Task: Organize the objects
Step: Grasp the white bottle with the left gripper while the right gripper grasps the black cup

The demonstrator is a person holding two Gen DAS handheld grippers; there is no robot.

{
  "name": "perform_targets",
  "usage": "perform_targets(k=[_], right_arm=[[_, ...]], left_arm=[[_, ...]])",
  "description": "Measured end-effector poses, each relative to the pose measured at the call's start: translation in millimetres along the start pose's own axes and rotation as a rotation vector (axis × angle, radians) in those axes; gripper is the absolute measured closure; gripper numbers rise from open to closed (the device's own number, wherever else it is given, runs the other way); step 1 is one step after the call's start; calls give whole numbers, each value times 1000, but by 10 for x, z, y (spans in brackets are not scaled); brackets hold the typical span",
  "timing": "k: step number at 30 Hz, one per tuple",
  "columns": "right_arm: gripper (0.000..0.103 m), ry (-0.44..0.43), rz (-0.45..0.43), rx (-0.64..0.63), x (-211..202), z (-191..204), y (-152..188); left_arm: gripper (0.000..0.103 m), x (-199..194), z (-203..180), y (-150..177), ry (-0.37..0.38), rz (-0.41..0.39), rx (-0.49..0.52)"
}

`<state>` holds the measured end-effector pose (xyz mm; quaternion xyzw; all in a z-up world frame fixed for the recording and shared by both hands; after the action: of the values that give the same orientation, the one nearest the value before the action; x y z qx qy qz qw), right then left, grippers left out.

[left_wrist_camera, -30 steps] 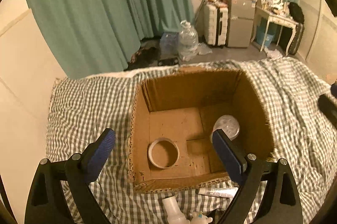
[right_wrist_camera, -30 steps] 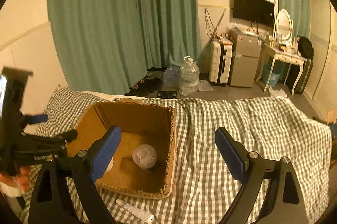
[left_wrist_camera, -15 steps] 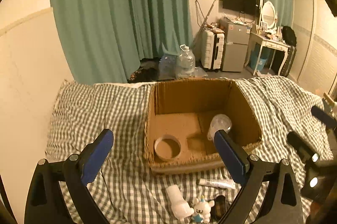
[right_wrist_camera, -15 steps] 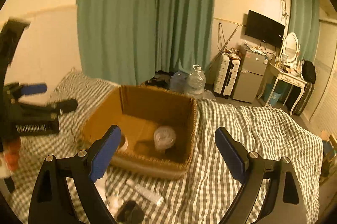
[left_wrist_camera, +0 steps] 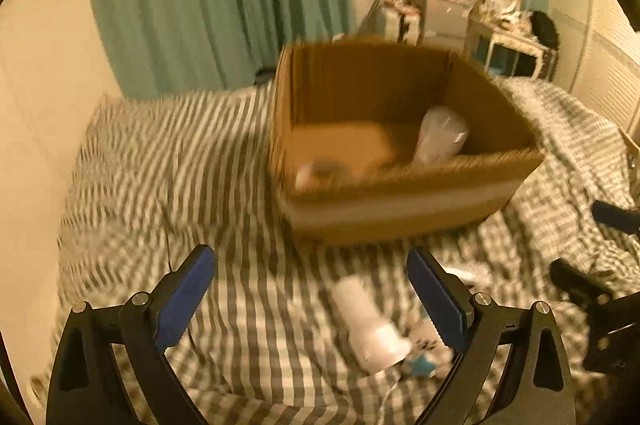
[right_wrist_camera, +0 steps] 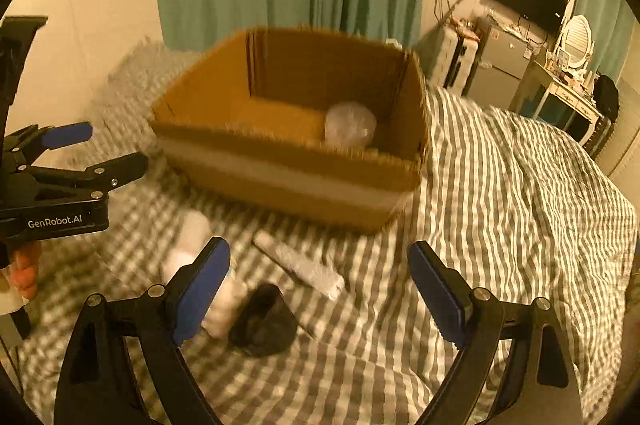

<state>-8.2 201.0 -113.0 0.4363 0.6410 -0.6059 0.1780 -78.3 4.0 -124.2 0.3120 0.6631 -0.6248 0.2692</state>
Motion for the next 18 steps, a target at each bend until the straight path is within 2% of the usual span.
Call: perform_targets(k=[4, 8, 14, 18], right_arm=[[12, -11, 80, -5, 182, 57, 111], [12, -25, 146, -8, 354, 115, 222], [12, -66, 274, -25, 655, 247, 397], [12, -83, 312, -35, 736, 301, 458]], left_arm=[[4, 280, 63, 285, -18, 37, 22], [4, 562, 39, 505, 41, 140, 7], [4, 763, -77, 696, 86, 202, 34], [13, 892, -149, 812, 133, 270, 36]])
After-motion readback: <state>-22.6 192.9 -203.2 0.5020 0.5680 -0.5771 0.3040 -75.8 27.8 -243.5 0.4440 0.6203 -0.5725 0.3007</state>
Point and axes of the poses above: each gripper's, at about its wrist camera, not at the fingertips, and x roughly the way its jaws point, z to its left, y to its underside, the point moved 7 cm from there along x, roughly the way its jaws point, and after that the axes turned 12 degrees about -x, right-handed, at the moved point
